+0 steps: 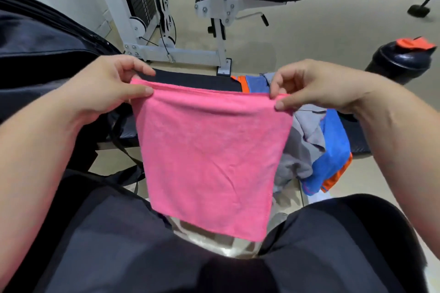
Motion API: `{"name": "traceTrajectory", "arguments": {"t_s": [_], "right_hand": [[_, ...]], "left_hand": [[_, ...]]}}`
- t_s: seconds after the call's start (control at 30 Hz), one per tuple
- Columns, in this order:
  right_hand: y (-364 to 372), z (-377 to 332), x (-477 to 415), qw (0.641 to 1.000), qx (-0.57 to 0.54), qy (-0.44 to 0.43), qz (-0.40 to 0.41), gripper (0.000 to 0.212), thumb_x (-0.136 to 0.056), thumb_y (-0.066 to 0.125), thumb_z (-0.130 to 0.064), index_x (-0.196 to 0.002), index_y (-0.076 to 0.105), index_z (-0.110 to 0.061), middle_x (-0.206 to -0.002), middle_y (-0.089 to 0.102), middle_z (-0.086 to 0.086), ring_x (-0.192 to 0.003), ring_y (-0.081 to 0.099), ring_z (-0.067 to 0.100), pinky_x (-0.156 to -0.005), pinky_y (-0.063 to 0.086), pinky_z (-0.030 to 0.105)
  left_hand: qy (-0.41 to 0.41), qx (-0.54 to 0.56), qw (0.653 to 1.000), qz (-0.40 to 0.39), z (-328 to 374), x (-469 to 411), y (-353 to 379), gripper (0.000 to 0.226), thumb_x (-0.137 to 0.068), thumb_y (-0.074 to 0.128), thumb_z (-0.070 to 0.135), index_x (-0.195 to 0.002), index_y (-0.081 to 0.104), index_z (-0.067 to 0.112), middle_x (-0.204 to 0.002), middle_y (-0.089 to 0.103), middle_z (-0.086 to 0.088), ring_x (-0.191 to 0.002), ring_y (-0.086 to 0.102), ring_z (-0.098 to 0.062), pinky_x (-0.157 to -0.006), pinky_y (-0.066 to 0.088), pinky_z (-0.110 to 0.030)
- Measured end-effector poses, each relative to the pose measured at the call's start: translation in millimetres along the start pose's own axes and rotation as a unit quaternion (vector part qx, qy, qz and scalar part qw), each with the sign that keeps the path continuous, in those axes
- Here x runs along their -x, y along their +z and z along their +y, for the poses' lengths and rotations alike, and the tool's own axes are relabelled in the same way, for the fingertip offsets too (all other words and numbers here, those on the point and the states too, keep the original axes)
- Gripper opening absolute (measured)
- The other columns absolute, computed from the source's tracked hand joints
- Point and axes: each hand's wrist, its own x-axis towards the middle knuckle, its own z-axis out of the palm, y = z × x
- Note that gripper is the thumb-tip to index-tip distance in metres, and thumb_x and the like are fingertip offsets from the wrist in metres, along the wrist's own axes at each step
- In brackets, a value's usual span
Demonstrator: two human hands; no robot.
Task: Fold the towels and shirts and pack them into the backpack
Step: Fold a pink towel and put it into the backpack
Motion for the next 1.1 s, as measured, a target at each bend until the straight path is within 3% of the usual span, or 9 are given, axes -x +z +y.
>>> {"name": "traceTrajectory", "arguments": {"t_s": [0.13,0.23,0.37,0.5,0.67,0.73,0.87,1.0,1.1], "right_hand": [[8.8,25.7,-43.3,0.980,0.079,0.048,0.177,0.028,-0.080,0.081,-0.004,-0.100,0.072,-0.021,-0.072,0.064,0.006,-0.061,0.054,0.011,-0.062,0.047,0.026],[9.7,33.9,-73.2,0.959,0.129,0.099,0.230,0.012,-0.079,0.082,-0.012,-0.081,0.075,-0.022,-0.076,0.072,0.006,-0.063,0.057,0.015,-0.065,0.052,0.032],[12.2,42.0,-107.7,0.942,0.104,0.169,0.270,0.012,-0.087,0.070,-0.004,-0.078,0.066,-0.012,-0.059,0.062,0.007,-0.038,0.057,0.012,-0.039,0.044,0.021],[13.2,53.7,-139.7,0.929,-0.120,0.213,0.279,0.018,-0.097,0.051,0.005,-0.102,0.052,-0.012,-0.069,0.056,0.016,-0.043,0.067,0.022,-0.031,0.043,0.022],[-5.2,66.7,-180.0,0.917,-0.145,0.229,0.292,0.020,-0.095,0.055,0.005,-0.089,0.051,-0.013,-0.076,0.058,0.020,-0.064,0.071,0.037,-0.042,0.058,0.043],[-14.6,69.1,-191.3,0.920,-0.143,0.218,0.294,0.022,-0.095,0.055,0.006,-0.083,0.052,-0.013,-0.072,0.058,0.019,-0.060,0.066,0.032,-0.049,0.060,0.046],[-35.5,73.4,-205.6,0.932,-0.101,0.184,0.297,0.026,-0.090,0.064,0.003,-0.073,0.056,-0.014,-0.067,0.057,0.010,-0.058,0.056,0.017,-0.051,0.049,0.027],[-47.3,79.2,-208.7,0.932,-0.076,0.164,0.314,0.023,-0.089,0.069,-0.002,-0.072,0.062,-0.017,-0.072,0.061,0.005,-0.065,0.057,0.014,-0.063,0.044,0.028],[-45.3,80.0,-200.3,0.934,-0.056,0.141,0.325,0.020,-0.088,0.070,-0.002,-0.073,0.064,-0.015,-0.075,0.062,0.007,-0.064,0.052,0.016,-0.058,0.044,0.026]], "left_hand": [[0.000,-0.224,0.968,0.118,-8.6,-19.3,13.0,0.012,-0.081,0.081,0.019,-0.092,0.077,0.022,-0.080,0.071,-0.005,-0.071,0.061,-0.017,-0.067,0.049,-0.031],[0.007,-0.319,0.940,0.121,-5.7,-38.8,21.6,0.006,-0.083,0.078,0.023,-0.086,0.077,0.018,-0.079,0.069,-0.001,-0.079,0.060,-0.021,-0.073,0.042,-0.029],[0.002,-0.367,0.923,0.112,-15.7,-75.7,28.9,0.013,-0.084,0.077,0.023,-0.090,0.077,0.012,-0.091,0.073,-0.010,-0.091,0.063,-0.030,-0.082,0.047,-0.033],[-0.086,-0.286,0.947,0.121,-29.5,-108.7,33.4,0.010,-0.084,0.075,0.018,-0.083,0.073,0.009,-0.084,0.071,-0.011,-0.082,0.064,-0.030,-0.072,0.050,-0.034],[-0.161,-0.080,0.978,0.102,-33.6,-153.0,36.3,0.006,-0.091,0.064,0.001,-0.087,0.060,0.001,-0.064,0.061,-0.018,-0.043,0.059,-0.025,-0.041,0.049,-0.029],[-0.179,0.017,0.978,0.103,-32.8,-170.6,36.6,0.011,-0.094,0.059,-0.004,-0.088,0.058,0.005,-0.065,0.061,-0.018,-0.051,0.066,-0.026,-0.049,0.058,-0.035],[-0.151,0.047,0.980,0.122,-42.7,-199.7,34.2,0.022,-0.092,0.062,-0.004,-0.077,0.058,0.012,-0.071,0.061,-0.013,-0.059,0.062,-0.023,-0.071,0.060,-0.040],[-0.103,0.022,0.982,0.154,-48.8,-207.0,34.3,0.020,-0.088,0.066,-0.001,-0.074,0.064,0.013,-0.078,0.065,-0.012,-0.074,0.062,-0.023,-0.068,0.054,-0.033],[-0.074,-0.019,0.983,0.164,-47.1,-197.9,37.9,0.016,-0.085,0.070,0.006,-0.075,0.068,0.018,-0.076,0.066,-0.007,-0.072,0.061,-0.020,-0.068,0.051,-0.031]]}}
